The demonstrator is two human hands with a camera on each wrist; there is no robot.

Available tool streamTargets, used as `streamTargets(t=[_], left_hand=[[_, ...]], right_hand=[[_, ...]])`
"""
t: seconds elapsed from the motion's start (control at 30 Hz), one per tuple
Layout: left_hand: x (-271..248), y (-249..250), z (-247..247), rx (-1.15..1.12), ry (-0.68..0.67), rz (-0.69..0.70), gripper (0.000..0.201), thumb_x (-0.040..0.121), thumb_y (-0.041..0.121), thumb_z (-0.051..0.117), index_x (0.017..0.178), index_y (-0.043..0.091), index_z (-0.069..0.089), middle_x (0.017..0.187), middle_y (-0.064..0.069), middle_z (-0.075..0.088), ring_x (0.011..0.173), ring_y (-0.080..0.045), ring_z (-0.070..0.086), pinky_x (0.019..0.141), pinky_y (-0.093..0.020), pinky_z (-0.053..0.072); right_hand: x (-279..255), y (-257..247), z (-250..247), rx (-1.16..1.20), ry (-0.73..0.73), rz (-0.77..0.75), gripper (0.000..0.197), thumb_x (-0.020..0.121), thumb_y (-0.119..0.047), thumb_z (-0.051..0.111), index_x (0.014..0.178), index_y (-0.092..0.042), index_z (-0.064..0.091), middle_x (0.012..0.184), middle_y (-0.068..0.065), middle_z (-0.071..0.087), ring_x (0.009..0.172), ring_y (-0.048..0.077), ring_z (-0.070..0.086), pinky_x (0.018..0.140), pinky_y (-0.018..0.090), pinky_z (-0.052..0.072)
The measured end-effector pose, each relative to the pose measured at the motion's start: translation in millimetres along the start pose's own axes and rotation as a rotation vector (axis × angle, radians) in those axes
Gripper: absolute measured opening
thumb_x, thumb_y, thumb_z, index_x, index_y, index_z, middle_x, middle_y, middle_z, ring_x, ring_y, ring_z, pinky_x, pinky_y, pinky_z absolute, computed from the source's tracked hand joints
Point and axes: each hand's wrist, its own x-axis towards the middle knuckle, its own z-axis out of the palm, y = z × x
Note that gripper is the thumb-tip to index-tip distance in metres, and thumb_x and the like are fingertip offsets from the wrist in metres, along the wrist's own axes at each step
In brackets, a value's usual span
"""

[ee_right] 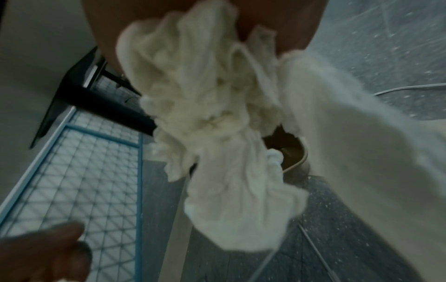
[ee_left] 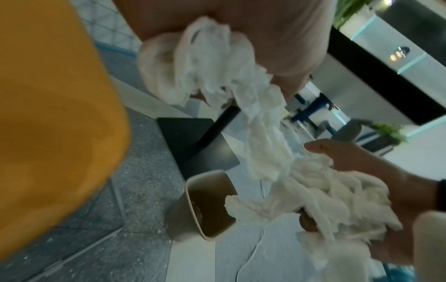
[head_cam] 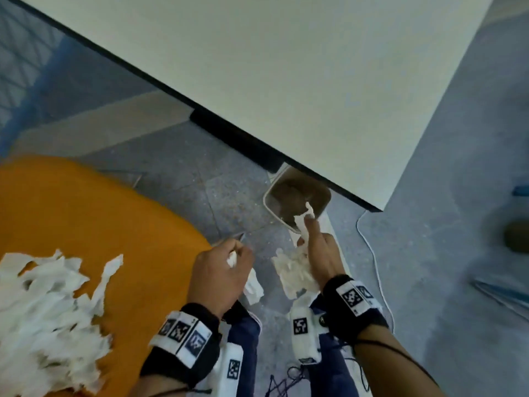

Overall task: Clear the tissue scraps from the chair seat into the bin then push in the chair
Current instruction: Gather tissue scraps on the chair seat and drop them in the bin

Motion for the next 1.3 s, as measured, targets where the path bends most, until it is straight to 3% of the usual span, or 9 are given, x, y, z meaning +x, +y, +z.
streamTargets(t=[0.07, 0.17, 0.23, 0.4, 0.6, 0.8, 0.97, 1.13, 1.3], left_hand=[[11, 21, 35, 0.063, -0.045, 0.031, 0.041, 0.089, 0.031, 0.064, 0.054, 0.02, 0.046, 0.048, 0.001, 0.048, 0.047, -0.017, 0.044, 0.05, -0.041, 0.043], [26, 41, 81, 0.172, -0.108, 0.031, 0.046, 0.09, 0.042, 0.06, 0.052, 0.025, 0.041, 0.046, 0.003, 0.044, 0.048, -0.016, 0.043, 0.052, -0.037, 0.043], [38, 50, 108, 0.189, -0.159, -0.001, 0.038, 0.09, 0.047, 0.055, 0.059, 0.026, 0.047, 0.052, 0.003, 0.053, 0.054, -0.017, 0.053, 0.056, -0.036, 0.048], [72, 61, 167, 0.134, -0.241, -0.098, 0.015, 0.084, 0.034, 0.056, 0.074, 0.025, 0.05, 0.069, 0.001, 0.059, 0.065, -0.02, 0.055, 0.058, -0.03, 0.042], [118, 43, 217, 0.205, -0.401, -0.069, 0.023, 0.081, 0.013, 0.06, 0.09, 0.029, 0.047, 0.106, -0.005, 0.054, 0.09, -0.023, 0.056, 0.068, -0.033, 0.042], [170, 4, 256, 0.311, -0.315, 0.074, 0.035, 0.078, 0.002, 0.061, 0.103, 0.022, 0.049, 0.121, -0.004, 0.045, 0.106, -0.023, 0.051, 0.075, -0.027, 0.047], [208, -36, 282, 0.414, -0.181, 0.134, 0.038, 0.079, 0.016, 0.063, 0.114, 0.021, 0.049, 0.121, -0.009, 0.049, 0.107, -0.028, 0.053, 0.091, -0.05, 0.05], [235, -74, 301, 0.413, -0.204, 0.111, 0.028, 0.079, 0.031, 0.063, 0.106, 0.028, 0.054, 0.112, -0.004, 0.061, 0.098, -0.022, 0.062, 0.081, -0.039, 0.055], [235, -95, 301, 0.392, -0.295, 0.066, 0.051, 0.078, 0.021, 0.071, 0.126, 0.024, 0.053, 0.127, -0.002, 0.051, 0.105, -0.019, 0.058, 0.089, -0.036, 0.05]], right_hand=[[18, 7, -27, -0.022, 0.013, 0.019, 0.071, 0.086, -0.067, 0.031, 0.099, -0.008, 0.069, 0.097, 0.012, 0.065, 0.099, 0.03, 0.06, 0.092, 0.039, 0.044], [44, 20, -60, -0.13, -0.002, -0.049, 0.049, 0.095, -0.042, 0.036, 0.088, -0.004, 0.065, 0.098, 0.019, 0.064, 0.101, 0.036, 0.06, 0.088, 0.039, 0.043], [60, 28, -76, -0.154, -0.035, -0.086, 0.032, 0.093, -0.034, 0.041, 0.084, -0.009, 0.06, 0.093, 0.017, 0.064, 0.095, 0.035, 0.059, 0.085, 0.04, 0.045], [109, 46, -102, -0.061, -0.059, -0.119, 0.03, 0.092, -0.028, 0.046, 0.121, -0.029, 0.052, 0.096, 0.009, 0.065, 0.089, 0.028, 0.061, 0.08, 0.029, 0.043], [178, 53, -89, 0.052, -0.082, -0.218, 0.031, 0.097, -0.034, 0.043, 0.098, -0.016, 0.068, 0.106, 0.011, 0.07, 0.099, 0.027, 0.061, 0.085, 0.03, 0.042], [242, 51, -60, 0.289, -0.076, -0.185, 0.017, 0.084, -0.025, 0.052, 0.094, -0.016, 0.062, 0.105, 0.007, 0.064, 0.097, 0.024, 0.057, 0.083, 0.029, 0.04], [285, 58, -21, 0.341, -0.125, -0.182, 0.032, 0.071, -0.022, 0.066, 0.102, -0.021, 0.056, 0.12, 0.015, 0.056, 0.109, 0.031, 0.056, 0.099, 0.045, 0.046], [315, 78, 1, 0.249, -0.186, -0.217, 0.043, 0.083, -0.025, 0.067, 0.122, -0.019, 0.05, 0.129, 0.016, 0.044, 0.119, 0.034, 0.05, 0.105, 0.047, 0.041], [327, 99, 10, -0.076, -0.319, -0.152, 0.078, 0.083, -0.029, 0.061, 0.148, -0.034, 0.019, 0.151, 0.014, 0.02, 0.131, 0.039, 0.041, 0.111, 0.049, 0.035]])
